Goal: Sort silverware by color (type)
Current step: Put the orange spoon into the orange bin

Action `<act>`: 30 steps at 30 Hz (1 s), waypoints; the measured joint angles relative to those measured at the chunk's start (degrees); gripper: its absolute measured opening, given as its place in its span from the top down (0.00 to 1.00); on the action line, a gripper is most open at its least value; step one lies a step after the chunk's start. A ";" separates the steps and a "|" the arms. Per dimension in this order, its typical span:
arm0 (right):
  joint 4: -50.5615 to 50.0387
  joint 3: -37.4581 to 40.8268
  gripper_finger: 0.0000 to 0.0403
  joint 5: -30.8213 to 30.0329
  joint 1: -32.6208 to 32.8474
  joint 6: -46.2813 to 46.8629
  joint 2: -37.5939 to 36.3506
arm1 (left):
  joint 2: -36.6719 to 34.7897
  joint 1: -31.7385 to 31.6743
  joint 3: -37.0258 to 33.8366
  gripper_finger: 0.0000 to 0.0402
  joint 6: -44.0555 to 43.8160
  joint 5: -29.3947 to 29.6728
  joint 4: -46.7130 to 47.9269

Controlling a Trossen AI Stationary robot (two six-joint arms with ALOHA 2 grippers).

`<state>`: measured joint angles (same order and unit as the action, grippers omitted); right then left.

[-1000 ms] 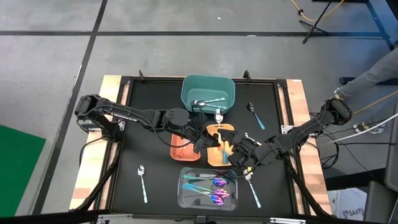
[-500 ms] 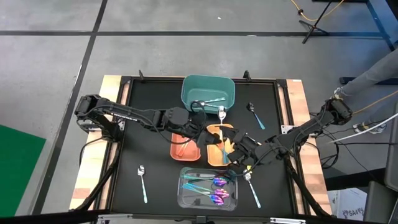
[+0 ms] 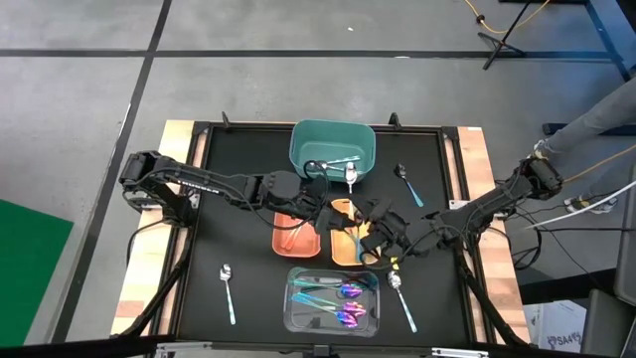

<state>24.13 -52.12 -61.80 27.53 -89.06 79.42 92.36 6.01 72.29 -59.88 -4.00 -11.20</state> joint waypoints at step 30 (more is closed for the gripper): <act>0.02 -0.09 0.99 0.94 0.20 -0.11 -0.07 | 0.07 -0.27 -0.11 0.96 0.12 0.52 2.82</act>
<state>24.14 -52.21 -60.86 27.73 -89.17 79.35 92.42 5.74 72.18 -59.75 -3.47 -8.38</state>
